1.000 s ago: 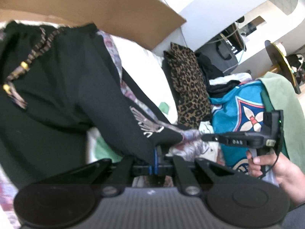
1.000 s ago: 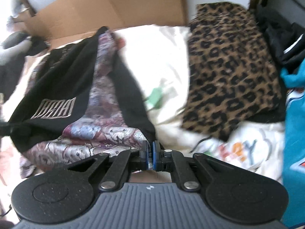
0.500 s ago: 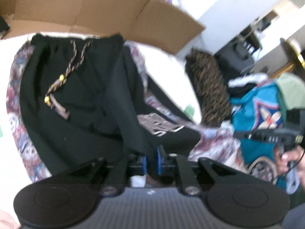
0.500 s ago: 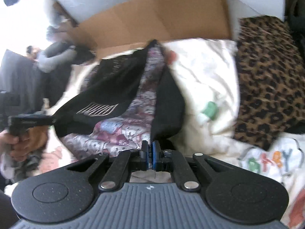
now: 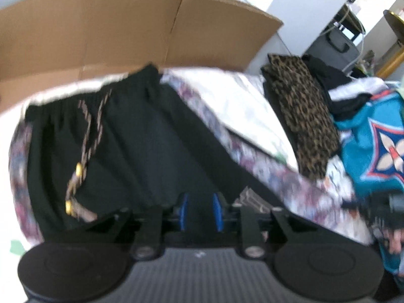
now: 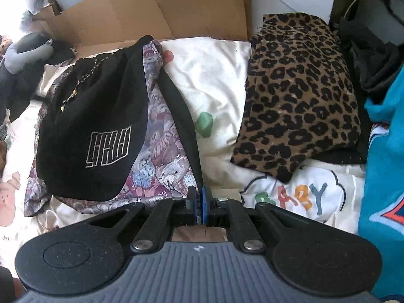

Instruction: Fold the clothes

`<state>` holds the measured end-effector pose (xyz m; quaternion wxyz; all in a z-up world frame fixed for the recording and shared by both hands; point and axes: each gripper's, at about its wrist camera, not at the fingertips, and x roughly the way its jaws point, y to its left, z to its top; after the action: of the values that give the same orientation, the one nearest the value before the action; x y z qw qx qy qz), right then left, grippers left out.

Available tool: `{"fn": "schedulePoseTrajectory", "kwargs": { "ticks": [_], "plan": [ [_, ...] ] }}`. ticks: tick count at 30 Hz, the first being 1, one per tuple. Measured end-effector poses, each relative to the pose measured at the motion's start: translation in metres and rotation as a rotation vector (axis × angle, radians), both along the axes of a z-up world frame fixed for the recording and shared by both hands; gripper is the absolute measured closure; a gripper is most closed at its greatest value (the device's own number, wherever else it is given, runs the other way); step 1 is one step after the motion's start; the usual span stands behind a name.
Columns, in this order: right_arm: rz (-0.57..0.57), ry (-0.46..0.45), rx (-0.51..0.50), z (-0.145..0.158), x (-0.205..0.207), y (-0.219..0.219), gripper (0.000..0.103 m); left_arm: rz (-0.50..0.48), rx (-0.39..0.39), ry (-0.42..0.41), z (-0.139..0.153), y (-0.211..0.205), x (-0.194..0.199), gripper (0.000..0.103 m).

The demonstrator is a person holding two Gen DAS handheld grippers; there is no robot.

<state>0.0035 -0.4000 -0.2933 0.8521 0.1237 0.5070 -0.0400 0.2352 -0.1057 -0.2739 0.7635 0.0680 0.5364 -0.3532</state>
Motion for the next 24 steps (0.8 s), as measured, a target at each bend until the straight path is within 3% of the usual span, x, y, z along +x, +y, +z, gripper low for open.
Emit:
{"fn": "schedulePoseTrajectory", "kwargs": {
  "ticks": [8, 13, 24],
  "plan": [
    [-0.087, -0.026, 0.024, -0.031, -0.010, -0.015, 0.101, 0.001, 0.021, -0.072, -0.005, -0.107, 0.069, 0.073],
    [-0.129, -0.036, 0.044, -0.044, -0.012, -0.029, 0.101, 0.041, 0.068, -0.052, -0.027, -0.154, 0.105, 0.074],
    [-0.157, -0.046, 0.054, -0.061, -0.015, -0.045, 0.101, 0.045, 0.161, -0.009, -0.061, -0.217, 0.117, 0.073]
  ]
}}
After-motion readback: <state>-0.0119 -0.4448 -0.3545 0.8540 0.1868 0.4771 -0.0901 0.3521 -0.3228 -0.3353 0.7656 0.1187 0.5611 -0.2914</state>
